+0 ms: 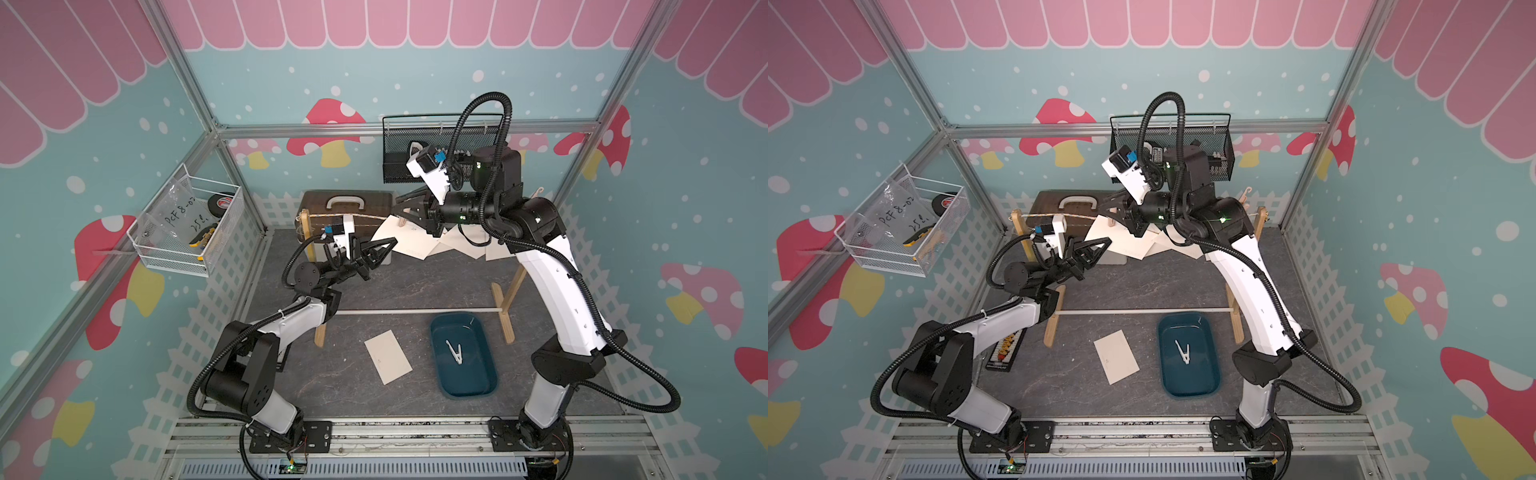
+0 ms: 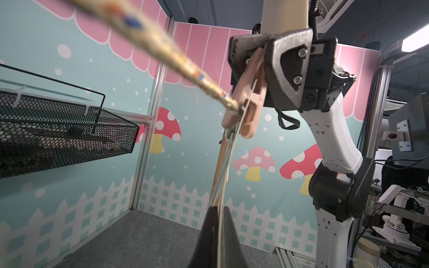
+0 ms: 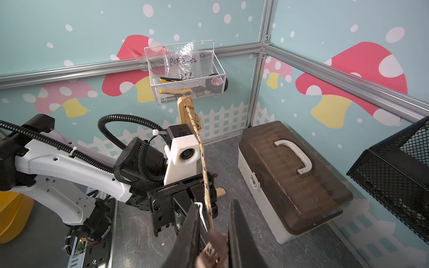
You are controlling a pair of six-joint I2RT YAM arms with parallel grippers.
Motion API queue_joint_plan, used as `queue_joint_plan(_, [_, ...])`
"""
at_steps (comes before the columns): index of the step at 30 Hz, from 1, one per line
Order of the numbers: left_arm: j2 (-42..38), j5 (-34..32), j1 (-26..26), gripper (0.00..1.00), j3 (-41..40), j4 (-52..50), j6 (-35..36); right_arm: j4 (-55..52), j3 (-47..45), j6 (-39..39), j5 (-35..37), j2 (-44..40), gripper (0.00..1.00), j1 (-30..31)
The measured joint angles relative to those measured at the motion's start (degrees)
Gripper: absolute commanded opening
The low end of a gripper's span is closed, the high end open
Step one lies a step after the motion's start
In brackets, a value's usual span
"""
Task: Remove the postcards from the strings
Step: Remove the clamp from the clothesline, then place the clamp in the storage box.
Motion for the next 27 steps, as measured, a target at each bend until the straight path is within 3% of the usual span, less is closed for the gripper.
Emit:
queue_joint_plan(8, [0.0,-1.1,0.0,0.00,-1.3,0.0,0.0,2.0,3.1,5.3,3.9,-0.3,0.00,0.0])
queue_joint_plan(16, [-1.3,-2.1,0.0,0.00,-5.3,-2.7,0.2,6.6,0.6,11.1,7.2,-4.8,0.00,0.0])
queue_joint_plan(21, [-9.0,-3.7,-0.2,0.00,-9.2,-12.5,3.1,7.6,-8.1,12.8,9.4,-13.6,0.00,0.1])
queue_joint_plan(27, [-24.2,-7.0,-3.1,0.00,-12.9,-32.2,11.2,9.0,-25.8,14.9,14.0,-29.0,0.00,0.1])
